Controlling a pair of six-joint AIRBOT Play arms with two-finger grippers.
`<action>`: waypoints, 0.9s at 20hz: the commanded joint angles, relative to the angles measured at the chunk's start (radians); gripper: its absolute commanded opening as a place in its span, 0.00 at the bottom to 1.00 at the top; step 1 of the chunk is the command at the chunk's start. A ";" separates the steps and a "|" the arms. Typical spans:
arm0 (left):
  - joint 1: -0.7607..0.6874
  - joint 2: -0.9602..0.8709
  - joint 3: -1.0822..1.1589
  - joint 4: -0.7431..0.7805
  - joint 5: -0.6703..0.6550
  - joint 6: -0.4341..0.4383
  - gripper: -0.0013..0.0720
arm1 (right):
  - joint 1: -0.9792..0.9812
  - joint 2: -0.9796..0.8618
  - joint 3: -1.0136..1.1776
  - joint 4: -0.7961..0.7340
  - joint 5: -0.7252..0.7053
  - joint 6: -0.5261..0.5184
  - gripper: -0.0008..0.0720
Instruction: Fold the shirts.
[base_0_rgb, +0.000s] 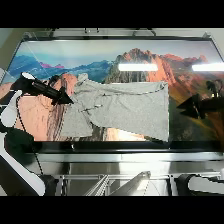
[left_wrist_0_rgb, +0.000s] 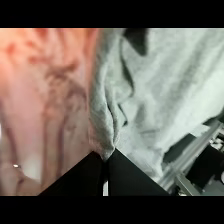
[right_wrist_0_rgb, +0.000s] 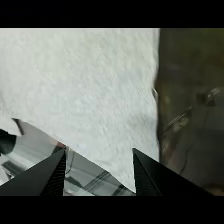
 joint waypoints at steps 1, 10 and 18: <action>0.019 0.000 0.000 -0.063 -0.098 0.032 0.04 | -0.004 0.063 -0.216 -0.016 -0.121 0.011 0.64; 0.021 0.000 0.000 -0.063 -0.144 0.031 0.04 | 0.236 0.047 -0.384 0.015 -0.378 -0.005 0.64; 0.037 0.022 -0.002 -0.065 -0.201 0.045 0.04 | 0.216 0.080 -0.370 0.023 -0.269 -0.033 0.04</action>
